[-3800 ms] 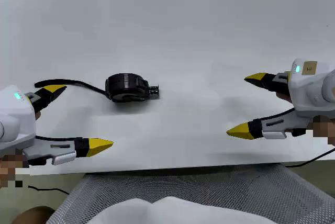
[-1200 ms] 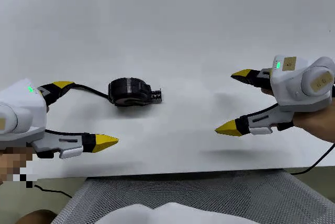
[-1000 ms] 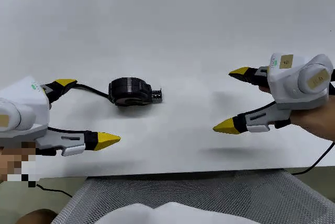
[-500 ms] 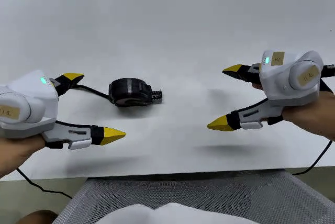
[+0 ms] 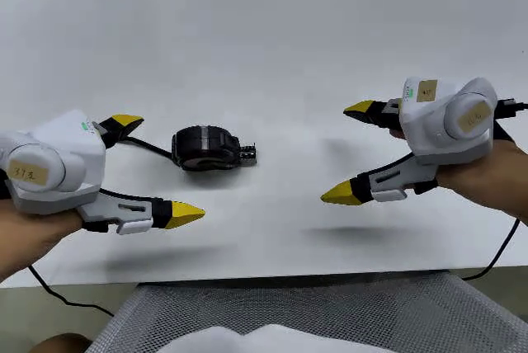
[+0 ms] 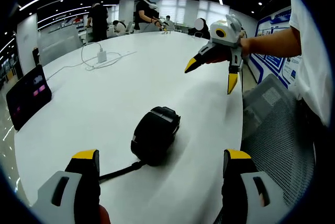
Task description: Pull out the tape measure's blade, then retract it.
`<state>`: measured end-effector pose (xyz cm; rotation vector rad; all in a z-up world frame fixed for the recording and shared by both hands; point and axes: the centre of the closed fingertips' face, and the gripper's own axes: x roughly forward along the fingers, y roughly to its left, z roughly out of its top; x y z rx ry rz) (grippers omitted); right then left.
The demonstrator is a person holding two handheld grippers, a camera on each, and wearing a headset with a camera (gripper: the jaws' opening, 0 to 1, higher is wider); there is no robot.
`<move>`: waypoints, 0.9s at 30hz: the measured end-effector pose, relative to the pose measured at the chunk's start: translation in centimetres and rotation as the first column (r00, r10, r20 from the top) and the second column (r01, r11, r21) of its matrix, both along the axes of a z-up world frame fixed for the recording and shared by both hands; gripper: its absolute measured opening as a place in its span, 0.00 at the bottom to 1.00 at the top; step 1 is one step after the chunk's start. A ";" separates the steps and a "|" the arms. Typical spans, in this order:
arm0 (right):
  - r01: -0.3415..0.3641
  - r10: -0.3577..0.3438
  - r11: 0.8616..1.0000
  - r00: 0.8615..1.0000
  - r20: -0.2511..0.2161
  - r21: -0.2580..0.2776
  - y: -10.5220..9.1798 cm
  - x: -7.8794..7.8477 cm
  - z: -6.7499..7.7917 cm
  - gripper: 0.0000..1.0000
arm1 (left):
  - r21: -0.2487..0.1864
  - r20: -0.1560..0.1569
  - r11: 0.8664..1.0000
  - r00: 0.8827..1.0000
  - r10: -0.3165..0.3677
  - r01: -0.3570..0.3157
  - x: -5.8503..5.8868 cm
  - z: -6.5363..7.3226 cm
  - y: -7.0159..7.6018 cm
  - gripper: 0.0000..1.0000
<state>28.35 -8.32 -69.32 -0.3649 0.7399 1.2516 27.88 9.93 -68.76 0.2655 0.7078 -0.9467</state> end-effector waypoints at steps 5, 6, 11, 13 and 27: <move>-0.008 0.008 1.000 1.000 0.000 0.000 0.3 0.0 -0.1 0.81 | 0.013 -0.001 1.000 1.000 -0.014 0.015 0.0 -0.2 0.0 0.91; -0.010 0.010 1.000 1.000 0.000 -0.001 0.3 0.1 -0.1 0.81 | 0.018 0.002 1.000 1.000 -0.017 0.017 0.0 -0.3 0.0 0.91; -0.015 0.015 1.000 1.000 0.000 -0.003 0.3 0.1 -0.2 0.81 | 0.030 0.001 0.999 0.999 -0.032 0.032 0.2 -0.5 -0.1 0.87; -0.017 0.017 1.000 1.000 -0.001 -0.005 0.3 0.1 -0.3 0.81 | 0.029 0.001 0.999 0.999 -0.033 0.033 0.3 -0.5 -0.1 0.86; -0.034 0.034 0.999 0.999 -0.001 -0.002 0.9 0.3 -0.3 0.80 | 0.072 0.011 0.993 0.995 -0.094 0.093 0.9 -1.0 -0.6 0.74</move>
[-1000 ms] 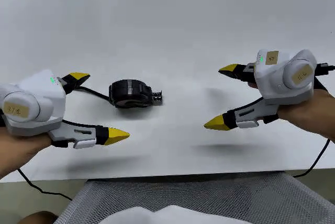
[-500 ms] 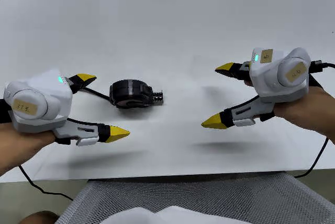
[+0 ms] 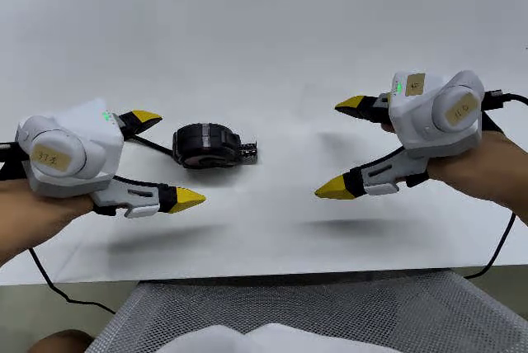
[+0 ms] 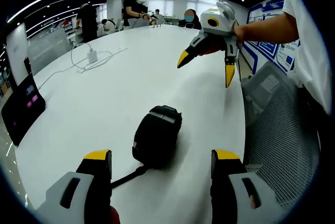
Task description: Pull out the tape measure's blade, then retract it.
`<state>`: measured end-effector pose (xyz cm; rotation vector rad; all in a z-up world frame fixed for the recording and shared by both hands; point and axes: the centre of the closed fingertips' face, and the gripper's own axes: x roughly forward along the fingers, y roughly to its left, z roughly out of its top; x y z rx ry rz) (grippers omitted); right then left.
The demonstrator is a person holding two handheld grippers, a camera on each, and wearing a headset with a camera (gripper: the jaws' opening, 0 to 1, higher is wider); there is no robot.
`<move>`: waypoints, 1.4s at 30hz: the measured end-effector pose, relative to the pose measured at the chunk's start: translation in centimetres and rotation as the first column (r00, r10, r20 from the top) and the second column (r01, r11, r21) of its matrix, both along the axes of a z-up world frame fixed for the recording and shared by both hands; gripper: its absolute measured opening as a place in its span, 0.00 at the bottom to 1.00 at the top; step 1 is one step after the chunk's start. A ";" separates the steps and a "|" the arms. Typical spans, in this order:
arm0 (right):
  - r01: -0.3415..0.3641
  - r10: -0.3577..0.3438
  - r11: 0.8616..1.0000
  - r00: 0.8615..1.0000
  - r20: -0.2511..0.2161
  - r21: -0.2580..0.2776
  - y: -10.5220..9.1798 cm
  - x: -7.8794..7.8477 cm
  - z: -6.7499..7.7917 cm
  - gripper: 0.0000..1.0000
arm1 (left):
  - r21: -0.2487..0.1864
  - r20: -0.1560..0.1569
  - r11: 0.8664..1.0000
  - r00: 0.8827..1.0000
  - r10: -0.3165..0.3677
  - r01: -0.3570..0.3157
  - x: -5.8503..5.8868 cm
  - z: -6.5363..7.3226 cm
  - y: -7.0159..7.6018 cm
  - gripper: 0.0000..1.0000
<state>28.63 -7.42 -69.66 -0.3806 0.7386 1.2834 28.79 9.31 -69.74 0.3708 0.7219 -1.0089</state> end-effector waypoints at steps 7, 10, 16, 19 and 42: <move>-0.003 0.003 1.000 1.000 -0.002 0.000 0.1 -0.1 0.0 0.80 | 0.024 0.002 0.999 1.000 -0.022 0.022 0.4 -0.4 0.0 0.68; -0.004 0.004 1.000 1.000 -0.003 0.000 0.1 -0.1 0.0 0.80 | 0.035 0.001 0.999 1.000 -0.030 0.030 0.5 -0.6 0.0 0.66; -0.006 0.006 1.000 1.000 -0.004 -0.001 0.1 -0.1 0.0 0.80 | 0.050 -0.002 0.997 0.999 -0.050 0.050 0.6 -1.0 -0.1 0.61; -0.006 0.006 1.000 1.000 -0.005 0.000 0.2 -0.1 -0.1 0.80 | 0.060 -0.002 0.996 0.998 -0.062 0.062 0.7 -1.1 -0.1 0.58; -0.001 0.001 1.000 1.000 -0.012 0.002 0.0 -0.2 -0.2 0.79 | 0.091 -0.015 0.989 0.993 -0.117 0.117 1.0 -2.1 -0.5 0.40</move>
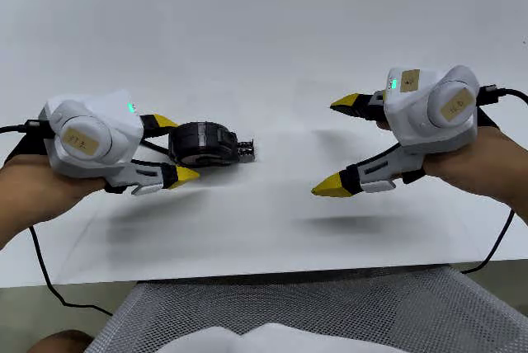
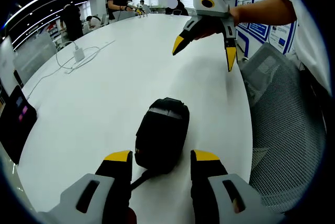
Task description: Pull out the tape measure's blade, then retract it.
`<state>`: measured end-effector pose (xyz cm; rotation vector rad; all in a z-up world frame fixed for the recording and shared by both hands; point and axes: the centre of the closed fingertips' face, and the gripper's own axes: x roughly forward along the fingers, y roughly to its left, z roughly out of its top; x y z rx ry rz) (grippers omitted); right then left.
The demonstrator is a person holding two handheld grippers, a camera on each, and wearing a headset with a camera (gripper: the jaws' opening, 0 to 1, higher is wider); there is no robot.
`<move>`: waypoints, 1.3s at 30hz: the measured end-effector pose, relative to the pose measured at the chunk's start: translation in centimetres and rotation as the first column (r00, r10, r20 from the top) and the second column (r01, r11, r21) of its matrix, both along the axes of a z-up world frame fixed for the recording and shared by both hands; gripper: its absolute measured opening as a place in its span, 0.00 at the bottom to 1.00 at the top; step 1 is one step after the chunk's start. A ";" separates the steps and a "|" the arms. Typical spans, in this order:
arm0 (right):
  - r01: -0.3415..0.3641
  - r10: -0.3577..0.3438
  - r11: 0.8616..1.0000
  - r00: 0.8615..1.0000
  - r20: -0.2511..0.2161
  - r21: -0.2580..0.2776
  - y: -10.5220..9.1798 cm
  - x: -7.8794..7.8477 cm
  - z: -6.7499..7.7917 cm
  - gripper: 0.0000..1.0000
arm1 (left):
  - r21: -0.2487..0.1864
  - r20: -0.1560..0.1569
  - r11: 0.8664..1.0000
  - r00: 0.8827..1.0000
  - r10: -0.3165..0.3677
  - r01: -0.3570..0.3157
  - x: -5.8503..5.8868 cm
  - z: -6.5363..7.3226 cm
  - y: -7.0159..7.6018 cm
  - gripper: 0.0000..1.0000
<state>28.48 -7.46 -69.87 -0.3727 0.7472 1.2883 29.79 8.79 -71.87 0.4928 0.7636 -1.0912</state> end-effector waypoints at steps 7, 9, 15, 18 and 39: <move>0.001 -0.001 1.000 1.000 -0.001 -0.001 -0.1 0.0 0.0 0.78 | 0.012 -0.004 1.000 1.000 -0.012 0.012 0.1 -0.5 0.0 0.38; 0.001 -0.001 1.000 1.000 -0.002 -0.001 -0.1 -0.1 -0.1 0.78 | 0.013 -0.007 1.000 1.000 -0.013 0.013 0.1 -0.6 0.0 0.37; 0.002 -0.002 1.000 1.000 -0.002 0.000 -0.1 -0.1 -0.1 0.78 | 0.019 -0.004 1.000 1.000 -0.019 0.020 0.3 -0.8 0.0 0.35; 0.003 -0.003 1.000 1.000 -0.002 0.001 -0.1 0.0 -0.1 0.78 | 0.022 -0.004 1.000 1.000 -0.020 0.021 0.3 -0.8 -0.1 0.34; -0.001 0.001 1.000 1.000 -0.001 0.008 0.3 -0.1 -0.2 0.77 | 0.039 -0.003 0.999 1.000 -0.027 0.027 0.6 -1.0 0.0 0.27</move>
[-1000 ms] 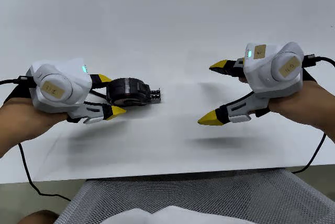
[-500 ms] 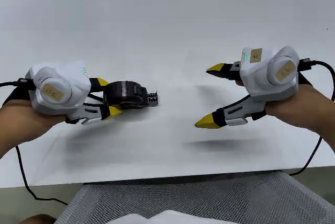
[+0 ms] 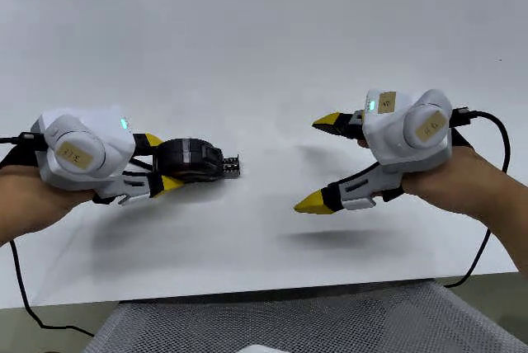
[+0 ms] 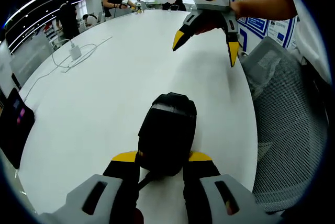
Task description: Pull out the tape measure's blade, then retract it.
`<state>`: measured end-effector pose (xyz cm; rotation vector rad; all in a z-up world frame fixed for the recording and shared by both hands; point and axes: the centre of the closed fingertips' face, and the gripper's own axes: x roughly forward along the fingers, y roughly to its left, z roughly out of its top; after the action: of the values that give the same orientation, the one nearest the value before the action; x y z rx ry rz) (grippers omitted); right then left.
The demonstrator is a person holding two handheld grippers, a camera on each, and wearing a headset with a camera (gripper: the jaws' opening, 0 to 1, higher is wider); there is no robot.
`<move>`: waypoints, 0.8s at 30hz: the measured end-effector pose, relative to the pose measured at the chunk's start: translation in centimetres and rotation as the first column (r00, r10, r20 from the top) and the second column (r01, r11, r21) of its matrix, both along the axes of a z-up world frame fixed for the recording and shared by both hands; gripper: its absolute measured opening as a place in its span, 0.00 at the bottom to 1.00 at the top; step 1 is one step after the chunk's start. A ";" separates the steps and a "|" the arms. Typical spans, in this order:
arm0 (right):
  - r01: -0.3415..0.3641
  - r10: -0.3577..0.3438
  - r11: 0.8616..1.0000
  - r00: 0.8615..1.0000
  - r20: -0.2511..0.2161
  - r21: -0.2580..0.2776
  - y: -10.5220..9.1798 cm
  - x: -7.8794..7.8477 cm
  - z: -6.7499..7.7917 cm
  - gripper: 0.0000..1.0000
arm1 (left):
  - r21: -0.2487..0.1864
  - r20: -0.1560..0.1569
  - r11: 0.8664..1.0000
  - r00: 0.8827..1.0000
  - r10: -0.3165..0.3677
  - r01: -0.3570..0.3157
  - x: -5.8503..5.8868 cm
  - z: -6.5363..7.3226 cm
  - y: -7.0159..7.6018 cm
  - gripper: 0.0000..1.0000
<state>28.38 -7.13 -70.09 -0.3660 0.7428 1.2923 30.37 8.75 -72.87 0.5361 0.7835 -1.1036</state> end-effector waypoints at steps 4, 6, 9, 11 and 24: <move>-0.005 0.005 1.000 1.000 0.004 0.001 0.1 0.1 -0.1 0.77 | 0.003 -0.001 1.000 1.000 -0.003 0.003 0.0 0.0 0.0 0.27; -0.007 0.007 1.000 1.000 0.004 0.001 0.2 0.1 -0.1 0.76 | 0.002 -0.002 1.000 1.000 -0.002 0.002 0.0 0.0 0.0 0.27; -0.010 0.010 1.000 1.000 0.008 0.002 0.4 0.2 -0.1 0.76 | 0.004 0.000 1.000 1.000 -0.005 0.005 0.0 0.0 0.0 0.27; -0.013 0.013 1.000 1.000 0.010 0.002 0.5 0.3 -0.1 0.75 | 0.005 -0.001 1.000 1.000 -0.006 0.006 0.0 0.0 0.0 0.27; -0.045 0.045 0.999 0.999 0.025 0.010 1.9 1.0 -0.2 0.72 | 0.012 -0.004 1.000 1.000 -0.011 0.011 0.0 -0.1 0.0 0.27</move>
<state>29.40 -5.21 -70.34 -0.3918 0.7105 1.3314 30.33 8.79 -72.94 0.5487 0.7923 -1.1109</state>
